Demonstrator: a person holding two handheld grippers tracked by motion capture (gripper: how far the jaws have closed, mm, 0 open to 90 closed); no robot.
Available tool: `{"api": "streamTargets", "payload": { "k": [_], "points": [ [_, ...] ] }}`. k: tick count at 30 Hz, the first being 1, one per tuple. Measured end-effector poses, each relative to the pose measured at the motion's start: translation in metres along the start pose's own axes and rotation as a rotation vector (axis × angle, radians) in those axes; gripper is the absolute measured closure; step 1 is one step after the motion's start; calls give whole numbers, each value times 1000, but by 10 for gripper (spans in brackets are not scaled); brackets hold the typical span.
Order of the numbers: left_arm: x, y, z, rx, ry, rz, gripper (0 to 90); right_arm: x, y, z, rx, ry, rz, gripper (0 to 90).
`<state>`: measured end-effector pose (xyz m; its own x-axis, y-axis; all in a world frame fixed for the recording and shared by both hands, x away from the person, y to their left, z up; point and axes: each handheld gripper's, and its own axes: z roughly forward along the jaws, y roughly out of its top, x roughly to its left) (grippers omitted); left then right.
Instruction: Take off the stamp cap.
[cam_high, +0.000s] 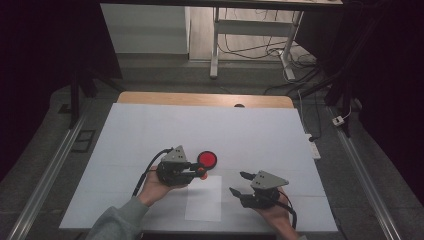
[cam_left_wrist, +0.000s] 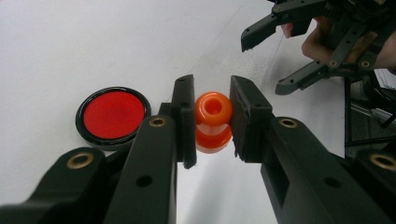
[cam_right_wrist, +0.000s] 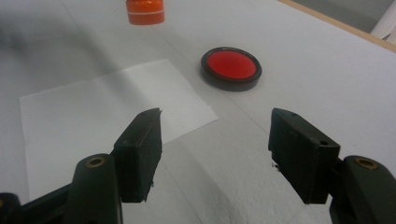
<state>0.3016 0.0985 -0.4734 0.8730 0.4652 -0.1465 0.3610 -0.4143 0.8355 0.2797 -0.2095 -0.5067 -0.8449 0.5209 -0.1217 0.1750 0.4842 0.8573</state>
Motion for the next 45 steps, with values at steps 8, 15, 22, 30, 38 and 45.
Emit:
{"api": "streamTargets", "payload": {
  "k": [8,15,22,30,38,45],
  "points": [
    [0,0,1,1,0,1,721,6,2,9,10,15,-19,346],
    [0,0,2,3,-1,2,722,14,7,18,16,36,-29,346],
    [-1,1,2,4,-2,3,722,18,10,24,13,44,-28,346],
    [-2,1,3,4,-5,3,722,22,14,31,17,57,-33,346],
    [-2,1,4,5,-8,2,722,27,18,40,11,74,-34,347],
    [-2,1,4,6,-10,2,722,31,22,47,15,84,-30,347]
  ]
}}
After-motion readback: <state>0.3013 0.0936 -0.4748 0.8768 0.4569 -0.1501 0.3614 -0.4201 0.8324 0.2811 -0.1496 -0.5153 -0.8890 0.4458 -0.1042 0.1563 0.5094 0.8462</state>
